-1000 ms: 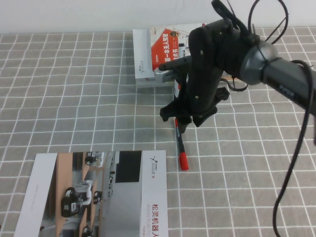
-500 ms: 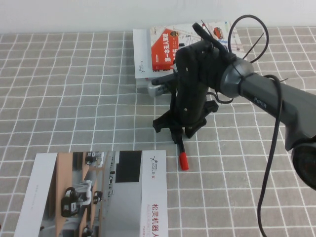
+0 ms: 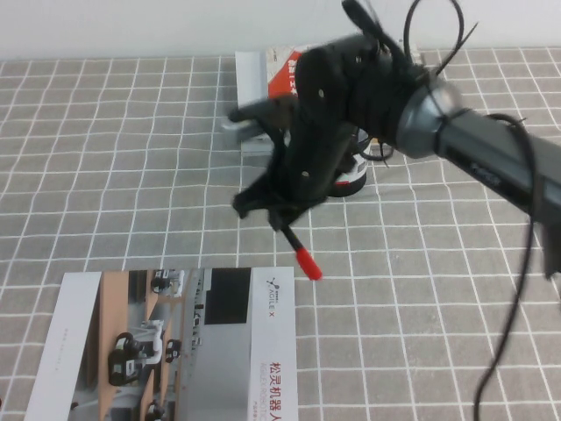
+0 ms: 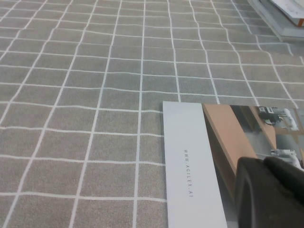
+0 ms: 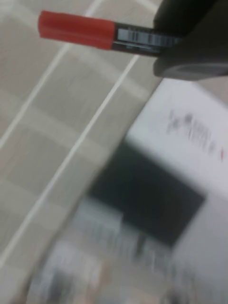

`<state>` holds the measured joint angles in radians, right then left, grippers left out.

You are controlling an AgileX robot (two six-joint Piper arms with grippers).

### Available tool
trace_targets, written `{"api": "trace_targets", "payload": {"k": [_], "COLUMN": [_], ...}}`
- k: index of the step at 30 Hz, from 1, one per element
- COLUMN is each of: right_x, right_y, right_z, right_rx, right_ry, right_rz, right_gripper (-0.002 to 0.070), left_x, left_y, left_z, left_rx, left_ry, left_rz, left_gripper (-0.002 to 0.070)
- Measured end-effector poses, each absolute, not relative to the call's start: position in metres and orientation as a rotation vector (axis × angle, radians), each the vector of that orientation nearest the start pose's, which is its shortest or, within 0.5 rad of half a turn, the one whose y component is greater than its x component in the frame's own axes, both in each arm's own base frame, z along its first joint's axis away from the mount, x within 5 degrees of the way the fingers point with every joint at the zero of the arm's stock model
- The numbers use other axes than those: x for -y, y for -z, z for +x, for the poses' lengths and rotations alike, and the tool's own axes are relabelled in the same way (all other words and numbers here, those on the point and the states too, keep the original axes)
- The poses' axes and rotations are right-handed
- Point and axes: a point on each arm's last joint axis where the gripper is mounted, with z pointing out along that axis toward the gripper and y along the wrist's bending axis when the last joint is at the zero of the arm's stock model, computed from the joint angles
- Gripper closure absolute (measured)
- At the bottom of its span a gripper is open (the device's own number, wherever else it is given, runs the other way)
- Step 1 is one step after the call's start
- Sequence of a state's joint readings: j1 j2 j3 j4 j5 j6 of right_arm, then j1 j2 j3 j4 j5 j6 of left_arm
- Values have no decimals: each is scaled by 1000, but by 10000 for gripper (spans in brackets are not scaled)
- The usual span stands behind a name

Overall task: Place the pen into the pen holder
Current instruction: Pick up the pen on the table, then place the pen onto the pen holder

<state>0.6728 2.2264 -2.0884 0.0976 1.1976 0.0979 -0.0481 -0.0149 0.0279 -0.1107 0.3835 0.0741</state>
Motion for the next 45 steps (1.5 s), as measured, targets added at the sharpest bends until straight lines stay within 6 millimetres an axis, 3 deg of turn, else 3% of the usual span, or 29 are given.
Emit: {"api": "trace_targets", "payload": {"k": [3, 5, 9, 15, 17, 21, 26, 31, 35, 39, 45], "right_x": [-316, -314, -293, -247, -231, -211, -197, -199, -207, -211, -212], "right_y": [-281, -292, -293, -295, -292, -286, -285, -274, -257, -237, -223], "right_z": [348, 333, 310, 278, 282, 305, 352, 387, 403, 409, 412], "right_rx": [-2591, -2501, -2329, -1751, -1605, -1504, -1460, -1494, -1543, -1592, -1661], "right_ry": [-336, -357, -464, -637, -651, -622, -552, -503, -462, -436, -408], "right_rz": [-798, -759, -640, -513, -433, -321, -245, -267, -320, -355, -380], "right_gripper": [629, 629, 629, 629, 629, 629, 629, 629, 629, 621, 570], "left_x": [6, 6, 6, 6, 6, 6, 6, 6, 6, 6, 6], "left_y": [-170, -170, -170, -170, -170, -170, -170, -170, -170, -170, -170], "left_z": [52, 52, 52, 52, 52, 52, 52, 52, 52, 52, 52], "left_rx": [-1878, -1878, -1878, -1878, -1878, -1878, -1878, -1878, -1878, -1878, -1878], "left_ry": [92, 92, 92, 92, 92, 92, 92, 92, 92, 92, 92], "left_rz": [47, 47, 47, 47, 47, 47, 47, 47, 47, 47, 47], "left_gripper": [678, 678, 678, 678, 678, 678, 678, 678, 678, 678, 678]}}
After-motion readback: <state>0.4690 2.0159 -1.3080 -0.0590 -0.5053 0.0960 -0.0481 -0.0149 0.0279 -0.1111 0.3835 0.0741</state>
